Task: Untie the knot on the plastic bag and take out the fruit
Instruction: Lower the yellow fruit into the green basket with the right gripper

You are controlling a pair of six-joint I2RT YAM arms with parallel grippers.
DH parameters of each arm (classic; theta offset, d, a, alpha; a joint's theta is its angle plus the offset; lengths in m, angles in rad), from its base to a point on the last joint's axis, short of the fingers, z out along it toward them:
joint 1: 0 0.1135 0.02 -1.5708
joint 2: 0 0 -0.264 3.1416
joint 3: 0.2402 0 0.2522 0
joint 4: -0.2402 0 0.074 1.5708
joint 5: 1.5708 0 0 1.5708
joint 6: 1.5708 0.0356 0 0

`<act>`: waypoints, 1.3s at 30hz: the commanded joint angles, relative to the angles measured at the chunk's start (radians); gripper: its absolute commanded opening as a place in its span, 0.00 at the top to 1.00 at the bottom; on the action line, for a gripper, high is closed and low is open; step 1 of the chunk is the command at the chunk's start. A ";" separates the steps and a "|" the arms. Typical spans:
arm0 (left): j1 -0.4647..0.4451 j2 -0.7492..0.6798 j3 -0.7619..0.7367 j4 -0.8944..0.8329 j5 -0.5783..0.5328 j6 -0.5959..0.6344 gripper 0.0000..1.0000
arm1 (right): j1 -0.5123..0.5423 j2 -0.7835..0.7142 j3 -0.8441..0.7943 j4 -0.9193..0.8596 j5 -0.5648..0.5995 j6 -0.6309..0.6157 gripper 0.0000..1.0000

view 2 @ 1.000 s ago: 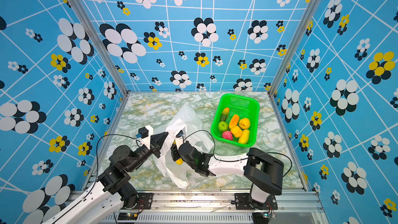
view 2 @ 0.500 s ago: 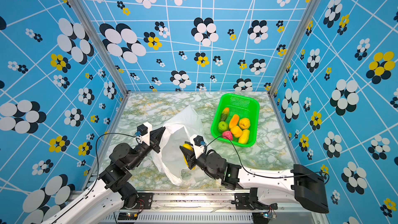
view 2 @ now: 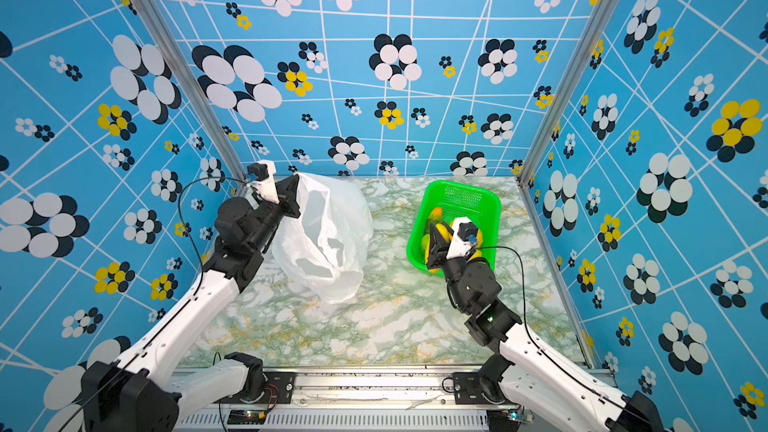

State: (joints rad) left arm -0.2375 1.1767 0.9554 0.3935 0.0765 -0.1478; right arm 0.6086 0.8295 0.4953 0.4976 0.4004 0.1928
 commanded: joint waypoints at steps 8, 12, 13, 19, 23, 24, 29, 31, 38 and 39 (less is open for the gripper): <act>0.026 0.102 0.002 0.073 0.002 -0.097 1.00 | -0.410 0.466 0.225 0.024 -0.322 0.182 0.72; 0.027 0.119 -0.038 0.099 0.003 -0.111 1.00 | -0.498 0.700 0.390 -0.009 -0.377 0.247 0.73; 0.028 0.125 -0.046 0.106 0.013 -0.117 1.00 | -0.525 0.752 0.430 -0.018 -0.365 0.261 0.73; 0.016 0.164 -0.050 0.101 0.088 -0.079 1.00 | -0.590 1.024 0.633 -0.051 -0.353 0.364 0.71; -0.006 0.167 -0.062 0.094 0.044 -0.032 1.00 | -0.619 1.123 0.696 -0.061 -0.358 0.441 0.69; -0.009 0.163 -0.068 0.094 0.038 -0.028 1.00 | -0.620 1.138 0.710 -0.075 -0.352 0.446 0.69; -0.021 0.140 -0.095 0.099 0.020 -0.022 1.00 | -0.620 1.186 0.734 -0.091 -0.337 0.462 0.61; -0.026 0.138 -0.109 0.112 0.016 -0.019 1.00 | -0.620 1.201 0.742 -0.095 -0.332 0.462 0.56; -0.062 0.104 -0.147 0.075 -0.008 -0.024 1.00 | -0.621 1.185 0.722 -0.093 -0.344 0.457 0.23; -0.072 0.097 -0.153 0.070 -0.004 -0.021 1.00 | -0.621 1.174 0.722 -0.111 -0.350 0.451 0.16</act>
State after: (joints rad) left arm -0.2893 1.3121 0.8249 0.4717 0.0841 -0.1825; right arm -0.0143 2.0251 1.2255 0.4126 0.0555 0.6487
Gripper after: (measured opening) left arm 0.040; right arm 0.802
